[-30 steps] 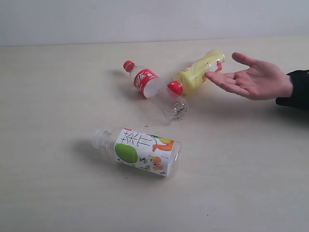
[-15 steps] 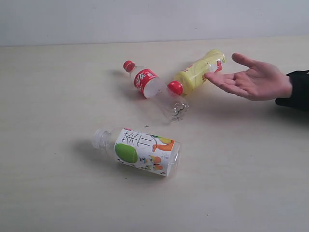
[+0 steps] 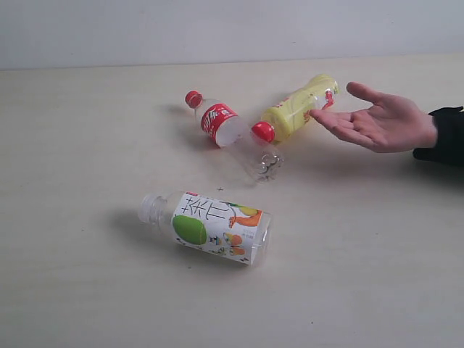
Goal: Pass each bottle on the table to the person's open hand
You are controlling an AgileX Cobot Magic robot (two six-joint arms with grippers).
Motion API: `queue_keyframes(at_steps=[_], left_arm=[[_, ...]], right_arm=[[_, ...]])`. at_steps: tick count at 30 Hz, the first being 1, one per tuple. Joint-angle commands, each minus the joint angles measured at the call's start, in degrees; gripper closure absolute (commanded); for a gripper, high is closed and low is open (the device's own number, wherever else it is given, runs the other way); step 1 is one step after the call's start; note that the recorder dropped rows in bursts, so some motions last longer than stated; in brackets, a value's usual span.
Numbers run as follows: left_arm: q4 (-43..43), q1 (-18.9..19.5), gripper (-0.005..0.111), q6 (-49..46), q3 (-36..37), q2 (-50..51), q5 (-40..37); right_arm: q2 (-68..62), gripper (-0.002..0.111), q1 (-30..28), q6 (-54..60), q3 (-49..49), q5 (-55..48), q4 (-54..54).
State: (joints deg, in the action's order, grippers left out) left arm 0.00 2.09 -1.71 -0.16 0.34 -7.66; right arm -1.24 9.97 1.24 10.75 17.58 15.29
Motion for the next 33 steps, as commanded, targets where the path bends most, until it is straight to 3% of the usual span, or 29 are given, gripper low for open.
queue_keyframes(at_steps=[1,6,9,12,20,23,27,33], left_arm=[[0.00,0.05,0.107,-0.19,0.16,-0.34,0.45],[0.00,0.05,0.107,-0.19,0.16,-0.34,0.45],[0.00,0.05,0.107,-0.19,0.16,-0.34,0.45],[0.00,0.05,0.107,-0.19,0.16,-0.34,0.45],[0.00,0.05,0.107,-0.19,0.16,-0.34,0.45],[0.00,0.05,0.107,-0.19,0.16,-0.34,0.45],[0.00,0.05,0.107,-0.19,0.16,-0.34,0.45],[0.00,0.05,0.107,-0.19,0.16,-0.34,0.45]], right_arm=[[-0.39,0.108,0.03,-15.10,0.31,2.81,1.03],[-13.01,0.108,0.03,-16.19,8.65,-2.04,-4.05],[-24.87,0.108,0.03,-16.19,20.36,-18.61,-13.26],[-36.53,0.108,0.03,-10.62,33.99,-36.78,-15.29],[-62.94,0.108,0.03,17.19,55.21,-68.98,-0.79],[-71.88,0.108,0.03,17.74,61.76,-82.53,2.25],[-80.31,0.108,3.51,17.21,63.45,-87.25,5.48],[-89.19,0.108,15.80,18.71,63.45,-82.91,1.86]])
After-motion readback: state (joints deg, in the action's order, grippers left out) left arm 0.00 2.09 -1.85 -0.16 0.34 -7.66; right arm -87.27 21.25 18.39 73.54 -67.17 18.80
